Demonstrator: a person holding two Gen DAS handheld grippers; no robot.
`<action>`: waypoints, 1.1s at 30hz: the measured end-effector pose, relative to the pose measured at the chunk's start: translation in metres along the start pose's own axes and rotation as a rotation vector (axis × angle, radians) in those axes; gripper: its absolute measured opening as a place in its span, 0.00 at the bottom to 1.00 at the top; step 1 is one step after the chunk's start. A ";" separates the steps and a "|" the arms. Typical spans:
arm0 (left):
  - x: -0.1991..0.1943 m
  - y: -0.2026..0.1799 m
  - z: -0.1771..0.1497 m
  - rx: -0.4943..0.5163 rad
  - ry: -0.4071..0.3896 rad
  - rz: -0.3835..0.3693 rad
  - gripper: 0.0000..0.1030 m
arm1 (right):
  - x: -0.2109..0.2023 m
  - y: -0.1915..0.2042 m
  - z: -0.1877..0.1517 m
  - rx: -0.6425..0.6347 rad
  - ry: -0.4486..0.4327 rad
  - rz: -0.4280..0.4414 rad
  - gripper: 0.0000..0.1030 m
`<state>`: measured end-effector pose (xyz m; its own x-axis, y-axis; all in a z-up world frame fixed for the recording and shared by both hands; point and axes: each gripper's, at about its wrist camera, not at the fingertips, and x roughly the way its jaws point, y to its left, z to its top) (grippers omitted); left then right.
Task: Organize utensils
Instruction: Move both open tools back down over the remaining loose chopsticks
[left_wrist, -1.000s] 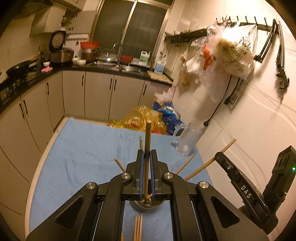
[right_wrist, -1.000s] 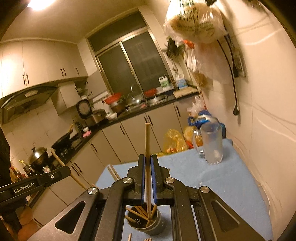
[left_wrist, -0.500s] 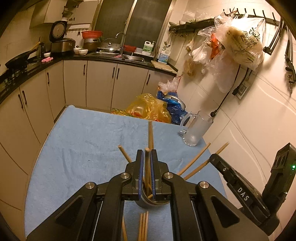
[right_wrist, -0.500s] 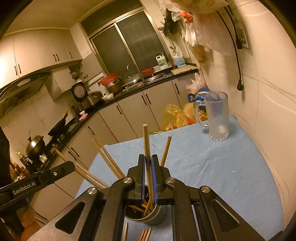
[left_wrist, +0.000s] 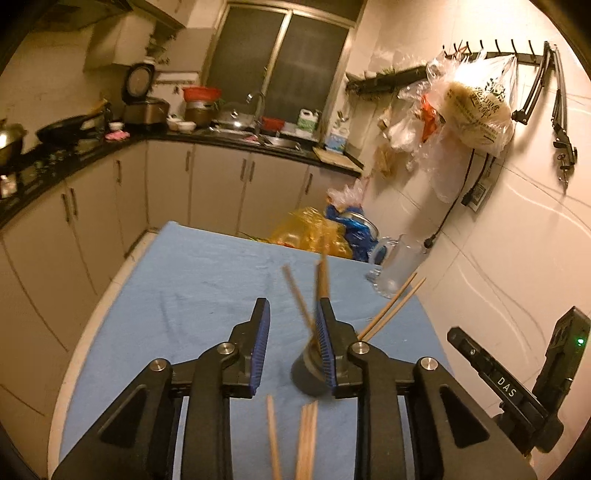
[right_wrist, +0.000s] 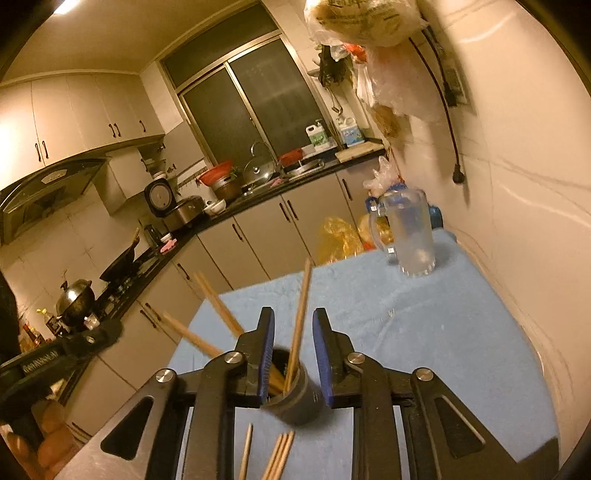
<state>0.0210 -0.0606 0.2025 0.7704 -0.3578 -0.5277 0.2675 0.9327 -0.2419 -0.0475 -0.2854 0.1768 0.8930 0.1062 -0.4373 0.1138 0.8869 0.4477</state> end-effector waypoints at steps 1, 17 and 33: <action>-0.007 0.005 -0.009 0.002 -0.011 0.009 0.27 | 0.000 -0.002 -0.008 0.002 0.017 0.000 0.22; 0.014 0.082 -0.148 -0.053 0.182 0.089 0.33 | 0.033 -0.005 -0.112 0.012 0.305 -0.047 0.22; 0.030 0.117 -0.167 -0.104 0.225 0.051 0.33 | 0.068 0.025 -0.136 -0.046 0.390 -0.134 0.22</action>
<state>-0.0212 0.0302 0.0225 0.6296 -0.3226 -0.7068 0.1616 0.9442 -0.2871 -0.0426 -0.1947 0.0525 0.6388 0.1427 -0.7560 0.1908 0.9226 0.3353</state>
